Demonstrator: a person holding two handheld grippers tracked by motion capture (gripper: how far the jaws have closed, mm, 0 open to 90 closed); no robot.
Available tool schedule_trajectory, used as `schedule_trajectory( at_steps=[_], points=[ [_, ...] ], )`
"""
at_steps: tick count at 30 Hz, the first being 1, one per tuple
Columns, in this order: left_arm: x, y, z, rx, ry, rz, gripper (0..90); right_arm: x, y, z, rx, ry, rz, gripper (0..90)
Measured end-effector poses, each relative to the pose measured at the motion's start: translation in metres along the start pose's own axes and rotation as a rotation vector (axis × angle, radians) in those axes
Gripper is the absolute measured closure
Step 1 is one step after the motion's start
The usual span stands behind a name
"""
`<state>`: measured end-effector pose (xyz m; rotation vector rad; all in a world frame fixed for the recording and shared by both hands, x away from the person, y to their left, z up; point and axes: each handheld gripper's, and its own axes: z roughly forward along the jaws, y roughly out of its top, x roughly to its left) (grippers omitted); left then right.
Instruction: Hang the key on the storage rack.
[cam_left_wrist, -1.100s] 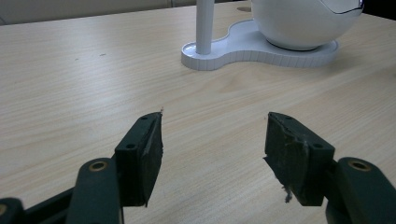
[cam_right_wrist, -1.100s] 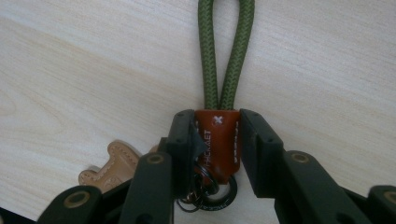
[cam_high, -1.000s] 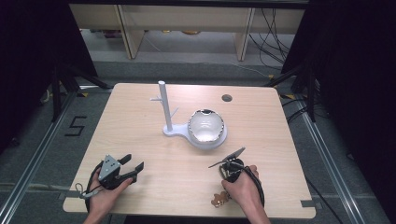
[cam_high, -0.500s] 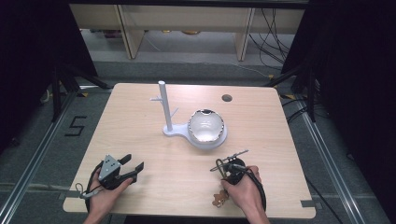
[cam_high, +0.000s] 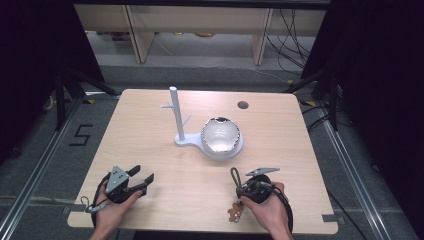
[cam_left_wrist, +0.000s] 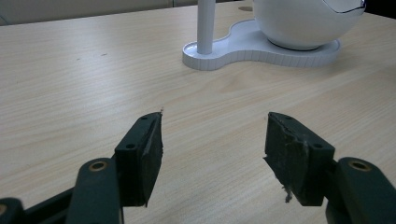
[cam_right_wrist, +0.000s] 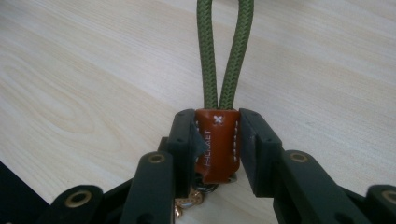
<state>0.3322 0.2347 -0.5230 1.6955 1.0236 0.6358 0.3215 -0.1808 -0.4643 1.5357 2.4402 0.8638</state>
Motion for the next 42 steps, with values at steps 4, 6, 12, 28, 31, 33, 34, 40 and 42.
schedule_trajectory(
  at_steps=[4,6,12,28,31,33,34,40,42],
  points=[
    [0.000,0.000,0.000,0.001,0.001,0.001,36.4,-0.001,-0.005,0.000,-0.040,0.001,0.010,68.3],
    [0.000,0.000,0.000,0.002,0.002,-0.001,36.4,-0.004,-0.008,-0.002,-0.044,0.025,0.001,68.2],
    [0.000,0.000,0.000,0.001,0.003,-0.001,36.4,-0.007,-0.014,-0.001,-0.122,0.027,-0.028,68.3],
    [0.000,0.000,0.000,-0.001,0.006,-0.003,36.3,-0.010,-0.027,-0.001,-0.341,0.090,-0.076,68.3],
    [0.000,0.000,0.000,-0.001,0.006,-0.002,36.3,-0.009,-0.028,-0.002,-0.370,0.122,-0.081,68.3],
    [0.000,0.000,0.000,-0.001,0.006,-0.001,36.3,-0.006,-0.029,-0.003,-0.388,0.102,-0.073,68.3],
    [0.000,0.000,0.000,-0.001,0.006,-0.001,36.3,-0.006,-0.029,-0.003,-0.388,0.102,-0.073,68.3],
    [0.000,0.000,0.000,-0.001,0.006,-0.002,36.4,-0.008,-0.028,-0.002,-0.438,0.125,-0.127,68.3],
    [0.000,0.000,0.000,-0.002,0.007,-0.003,36.4,-0.007,-0.029,-0.002,-0.445,0.141,-0.141,68.3]
  ],
)
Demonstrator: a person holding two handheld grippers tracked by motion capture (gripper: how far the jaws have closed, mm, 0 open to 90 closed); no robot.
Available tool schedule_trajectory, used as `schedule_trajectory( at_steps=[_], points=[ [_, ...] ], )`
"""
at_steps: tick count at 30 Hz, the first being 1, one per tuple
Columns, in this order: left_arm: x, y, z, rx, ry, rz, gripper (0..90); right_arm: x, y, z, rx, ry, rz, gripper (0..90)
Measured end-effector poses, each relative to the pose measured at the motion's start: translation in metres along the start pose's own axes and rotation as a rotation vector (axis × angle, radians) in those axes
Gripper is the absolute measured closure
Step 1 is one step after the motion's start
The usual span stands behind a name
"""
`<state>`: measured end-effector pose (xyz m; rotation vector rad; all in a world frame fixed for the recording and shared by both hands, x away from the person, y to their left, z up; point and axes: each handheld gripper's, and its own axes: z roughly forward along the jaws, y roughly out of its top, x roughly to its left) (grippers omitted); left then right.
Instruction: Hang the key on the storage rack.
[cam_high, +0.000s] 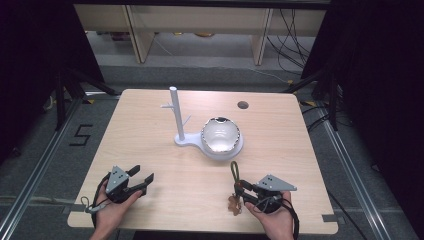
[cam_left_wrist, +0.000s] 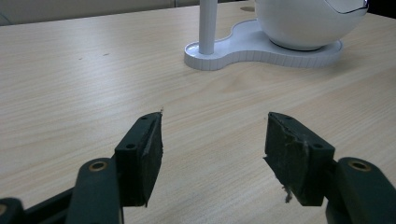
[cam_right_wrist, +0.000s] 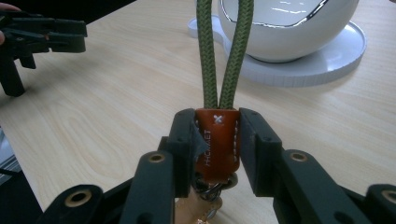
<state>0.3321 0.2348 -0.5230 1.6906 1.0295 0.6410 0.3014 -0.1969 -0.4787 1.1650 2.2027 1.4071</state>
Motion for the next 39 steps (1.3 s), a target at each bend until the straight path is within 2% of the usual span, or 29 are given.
schedule_trajectory(
  at_steps=[3,4,5,7,8,9,10,11,13,16,17,18,19,23,27,31,32,33,34,35,39],
  points=[
    [0.000,0.000,0.000,0.000,0.000,0.001,36.4,0.001,0.000,0.001,-0.019,0.012,-0.018,68.3],
    [0.000,0.000,0.000,0.001,0.000,0.002,36.3,0.004,-0.001,0.000,-0.015,0.011,0.009,68.3],
    [0.000,0.000,0.000,0.000,0.000,0.003,36.3,0.002,-0.001,0.001,-0.031,0.006,-0.028,68.3],
    [0.000,0.000,0.000,0.000,0.001,0.001,36.4,0.001,0.000,0.000,-0.035,0.005,-0.044,68.3],
    [0.000,0.000,0.000,0.000,0.001,0.001,36.3,0.003,0.000,-0.002,-0.041,-0.006,-0.028,68.3],
    [0.000,0.000,0.000,0.000,0.001,0.001,36.4,0.002,0.000,-0.001,-0.050,-0.001,-0.047,68.3],
    [0.000,0.000,0.000,0.000,0.001,0.001,36.4,0.004,0.000,0.000,-0.079,-0.007,-0.043,68.3],
    [0.000,0.000,0.000,0.001,0.000,0.001,36.4,0.004,0.000,0.000,-0.079,-0.007,-0.043,68.3],
    [0.000,0.000,0.000,0.000,0.001,0.004,36.4,0.002,0.001,-0.001,-0.110,-0.013,-0.079,68.4],
    [0.000,0.000,0.000,0.002,0.001,0.009,36.5,0.003,0.003,-0.003,-0.128,-0.012,-0.087,68.4],
    [0.000,0.000,0.000,0.006,0.004,0.010,36.5,0.003,0.004,-0.004,-0.142,-0.034,-0.104,68.4],
    [0.000,0.000,0.000,0.006,0.004,0.010,36.5,0.003,0.004,-0.004,-0.142,-0.034,-0.104,68.4],
    [0.000,0.000,0.000,0.005,0.003,0.009,36.5,0.003,0.005,-0.003,-0.165,-0.027,-0.091,68.4],
    [0.000,0.000,0.000,0.001,0.001,0.012,36.5,0.003,0.007,-0.005,-0.170,-0.035,-0.105,68.4],
    [0.000,0.000,0.000,-0.002,0.000,0.008,36.5,0.003,0.009,-0.005,-0.174,-0.037,-0.099,68.4],
    [0.000,0.000,0.000,0.000,0.001,0.010,36.6,0.003,0.012,-0.006,-0.208,-0.051,-0.108,68.4],
    [0.000,0.000,0.000,0.000,0.001,0.010,36.7,0.004,0.013,-0.006,-0.214,-0.055,-0.096,68.4],
    [0.000,0.000,0.000,-0.002,0.002,0.007,36.8,0.003,0.015,-0.007,-0.236,-0.063,-0.120,68.4],
    [0.000,0.000,0.000,-0.002,0.002,0.007,36.8,0.003,0.015,-0.007,-0.236,-0.063,-0.120,68.4],
    [0.000,0.000,0.000,-0.002,0.003,0.001,36.7,0.004,0.016,-0.007,-0.243,-0.055,-0.098,68.4],
    [0.000,0.000,0.000,-0.004,0.004,-0.002,36.7,0.002,0.018,-0.007,-0.255,-0.060,-0.112,68.4]
  ],
)
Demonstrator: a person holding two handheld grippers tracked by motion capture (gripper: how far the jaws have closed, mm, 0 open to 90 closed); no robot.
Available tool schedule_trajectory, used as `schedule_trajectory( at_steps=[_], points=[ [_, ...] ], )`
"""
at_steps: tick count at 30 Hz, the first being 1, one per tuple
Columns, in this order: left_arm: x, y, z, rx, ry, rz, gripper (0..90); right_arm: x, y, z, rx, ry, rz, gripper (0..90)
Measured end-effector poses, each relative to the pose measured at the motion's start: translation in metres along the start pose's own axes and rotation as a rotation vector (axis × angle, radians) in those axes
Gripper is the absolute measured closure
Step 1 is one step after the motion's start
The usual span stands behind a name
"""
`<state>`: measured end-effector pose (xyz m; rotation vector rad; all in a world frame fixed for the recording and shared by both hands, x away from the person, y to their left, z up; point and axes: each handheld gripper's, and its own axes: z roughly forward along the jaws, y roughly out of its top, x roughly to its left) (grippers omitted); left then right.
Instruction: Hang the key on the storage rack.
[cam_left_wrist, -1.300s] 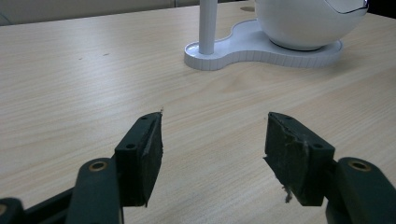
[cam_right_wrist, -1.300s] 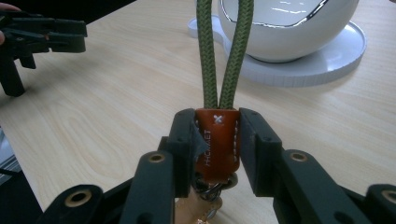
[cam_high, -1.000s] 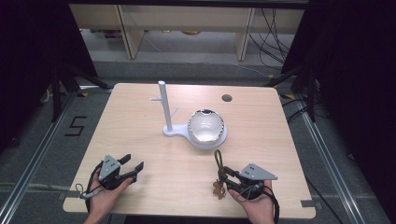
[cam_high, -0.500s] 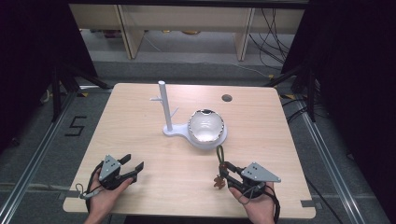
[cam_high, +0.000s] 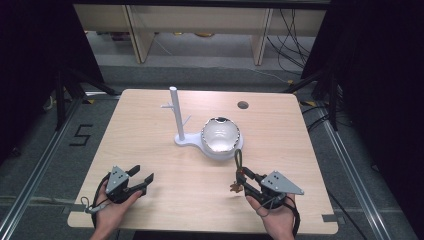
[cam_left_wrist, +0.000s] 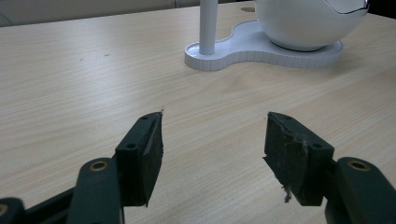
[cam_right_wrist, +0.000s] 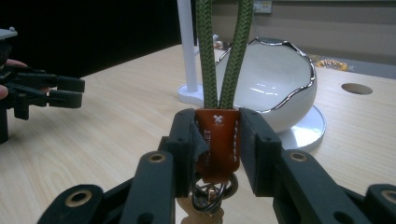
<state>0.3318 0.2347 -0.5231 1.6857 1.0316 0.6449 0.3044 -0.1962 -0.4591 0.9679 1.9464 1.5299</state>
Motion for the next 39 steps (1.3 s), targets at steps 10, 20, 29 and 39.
schedule_trajectory(
  at_steps=[10,20,29,39],
  points=[
    [0.001,0.000,-0.001,-0.002,0.014,-0.021,36.3,0.003,0.009,0.004,-0.037,0.013,0.005,68.4],
    [0.002,0.000,-0.003,-0.035,0.026,-0.041,37.4,0.012,0.014,0.010,-0.033,0.027,0.020,68.4],
    [-0.006,0.013,-0.008,-0.083,0.000,-0.035,37.5,0.015,0.017,0.015,-0.048,0.045,-0.011,68.4],
    [-0.029,0.044,-0.016,-0.131,-0.114,-0.052,37.3,0.025,0.015,0.021,-0.016,0.073,0.020,68.4]
  ],
)
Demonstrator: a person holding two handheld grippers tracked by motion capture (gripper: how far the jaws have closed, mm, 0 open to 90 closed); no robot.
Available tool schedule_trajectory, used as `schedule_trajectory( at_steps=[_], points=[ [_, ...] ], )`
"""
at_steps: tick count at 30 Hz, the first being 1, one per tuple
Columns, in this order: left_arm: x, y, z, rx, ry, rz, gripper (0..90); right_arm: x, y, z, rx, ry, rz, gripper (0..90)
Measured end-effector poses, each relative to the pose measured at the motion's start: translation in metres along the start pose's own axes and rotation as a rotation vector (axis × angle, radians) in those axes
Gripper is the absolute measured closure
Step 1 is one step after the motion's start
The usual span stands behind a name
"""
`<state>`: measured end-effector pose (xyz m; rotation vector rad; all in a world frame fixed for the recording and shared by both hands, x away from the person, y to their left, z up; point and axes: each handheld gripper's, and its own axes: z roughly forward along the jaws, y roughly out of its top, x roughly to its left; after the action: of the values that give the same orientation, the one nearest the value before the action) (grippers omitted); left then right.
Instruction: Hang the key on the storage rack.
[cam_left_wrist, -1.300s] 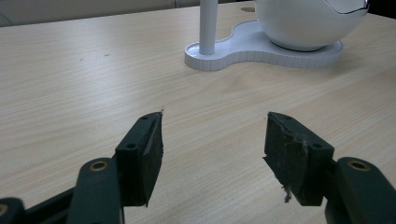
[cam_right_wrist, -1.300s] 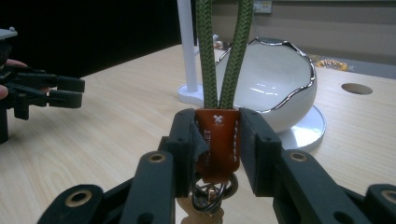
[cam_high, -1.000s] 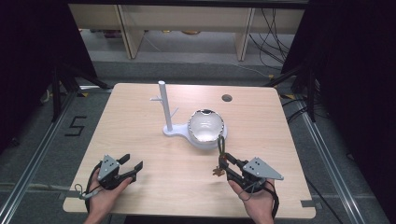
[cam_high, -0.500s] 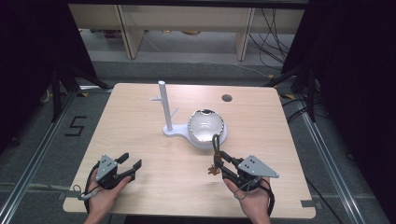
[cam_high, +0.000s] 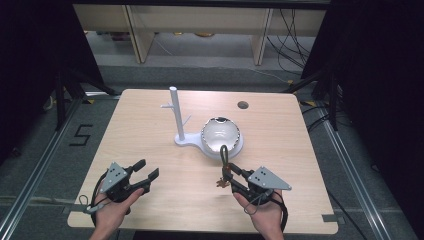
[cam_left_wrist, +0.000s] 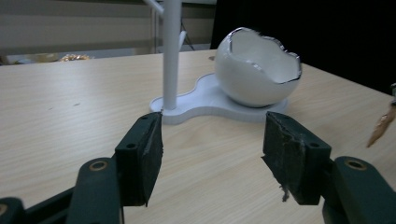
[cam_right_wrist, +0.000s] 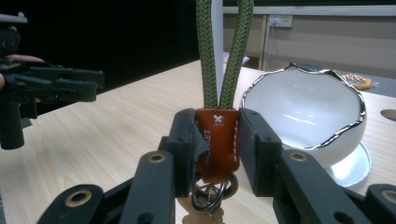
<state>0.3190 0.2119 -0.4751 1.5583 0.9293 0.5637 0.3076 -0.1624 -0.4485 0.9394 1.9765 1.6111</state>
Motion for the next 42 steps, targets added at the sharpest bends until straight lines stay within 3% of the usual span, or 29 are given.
schedule_trajectory(
  at_steps=[1,4,5,8,13,15,17,25,27,31,32,33,35,37,42],
  points=[
    [-0.002,0.002,0.001,-0.007,-0.013,0.002,37.3,0.000,0.000,0.002,-0.031,-0.008,-0.020,68.4],
    [-0.010,0.012,0.003,-0.011,-0.047,0.002,37.3,0.001,0.001,0.003,-0.013,0.006,-0.009,68.4],
    [-0.015,0.017,0.006,-0.011,-0.075,-0.002,37.2,0.002,0.001,0.006,-0.019,0.022,-0.021,68.4],
    [-0.021,0.023,0.009,-0.002,-0.097,0.017,37.2,0.004,0.001,0.007,-0.026,0.017,-0.016,68.4],
    [-0.039,0.038,0.020,-0.004,-0.174,0.035,37.8,0.008,0.002,0.010,-0.019,0.026,-0.008,68.4],
    [-0.045,0.042,0.024,-0.012,-0.209,0.026,38.6,0.009,0.002,0.013,-0.027,0.035,-0.009,68.4],
    [-0.048,0.044,0.025,-0.006,-0.219,0.024,38.9,0.010,0.002,0.012,-0.017,0.034,-0.009,68.4],
    [-0.070,0.057,0.043,0.012,-0.321,0.026,50.2,0.014,0.000,0.017,-0.019,0.034,-0.008,68.4],
    [-0.074,0.059,0.048,0.018,-0.335,0.023,52.8,0.013,0.001,0.018,-0.028,0.033,-0.032,68.4],
    [-0.077,0.060,0.054,0.027,-0.362,0.003,57.7,0.014,0.001,0.019,-0.021,0.042,-0.021,68.4],
    [-0.078,0.061,0.056,0.032,-0.370,-0.005,60.3,0.014,0.001,0.019,-0.026,0.037,-0.047,68.4],
    [-0.080,0.062,0.060,0.039,-0.389,-0.011,63.5,0.016,0.000,0.019,-0.013,0.035,-0.007,68.4],
    [-0.081,0.062,0.061,0.040,-0.399,-0.017,65.1,0.015,0.000,0.020,-0.020,0.035,-0.042,68.4],
    [-0.085,0.063,0.065,0.043,-0.419,-0.028,66.3,0.016,-0.001,0.020,-0.011,0.035,-0.033,68.4],
    [-0.089,0.063,0.070,0.058,-0.424,-0.031,68.3,0.017,-0.002,0.021,-0.009,0.040,-0.022,68.4]
  ],
)
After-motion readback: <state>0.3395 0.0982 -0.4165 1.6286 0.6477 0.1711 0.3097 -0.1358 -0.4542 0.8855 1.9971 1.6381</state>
